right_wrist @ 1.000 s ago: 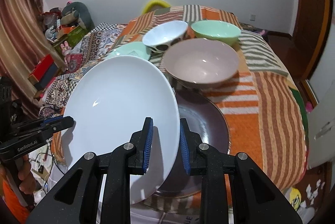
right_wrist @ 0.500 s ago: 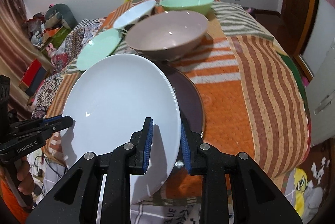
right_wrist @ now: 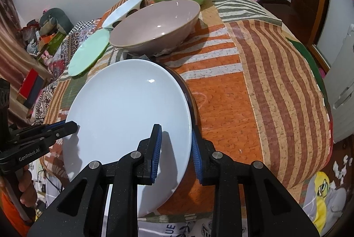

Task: Organize plates and bowls
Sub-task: 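Lift the white plate and carry it over the purple plate, then lower the white plate onto the purple plate and open both grippers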

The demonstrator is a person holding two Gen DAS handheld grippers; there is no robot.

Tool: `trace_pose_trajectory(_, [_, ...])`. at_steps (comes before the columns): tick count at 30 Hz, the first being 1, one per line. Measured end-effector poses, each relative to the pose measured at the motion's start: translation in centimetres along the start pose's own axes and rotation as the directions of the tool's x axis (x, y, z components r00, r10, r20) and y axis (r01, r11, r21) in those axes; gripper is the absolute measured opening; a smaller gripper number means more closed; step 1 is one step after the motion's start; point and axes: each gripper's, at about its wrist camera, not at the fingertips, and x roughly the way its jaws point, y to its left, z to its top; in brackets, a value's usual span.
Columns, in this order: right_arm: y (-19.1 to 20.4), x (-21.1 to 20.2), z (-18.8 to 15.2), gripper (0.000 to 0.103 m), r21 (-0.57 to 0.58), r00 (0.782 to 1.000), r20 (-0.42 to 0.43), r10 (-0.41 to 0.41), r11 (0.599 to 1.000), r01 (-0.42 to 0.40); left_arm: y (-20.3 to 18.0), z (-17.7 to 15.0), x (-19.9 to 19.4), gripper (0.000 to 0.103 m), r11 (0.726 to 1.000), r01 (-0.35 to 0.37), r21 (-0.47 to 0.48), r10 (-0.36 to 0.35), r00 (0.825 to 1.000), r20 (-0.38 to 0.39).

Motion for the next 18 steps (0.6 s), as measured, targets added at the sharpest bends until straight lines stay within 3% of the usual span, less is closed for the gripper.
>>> trace_pose_trajectory(18, [0.52,0.59,0.38,0.028,-0.038,0.999,0.013,-0.033,0.999,0.034,0.24,0.71,0.84,0.017,1.000,-0.021,0.003,0.021,1.000,0.008])
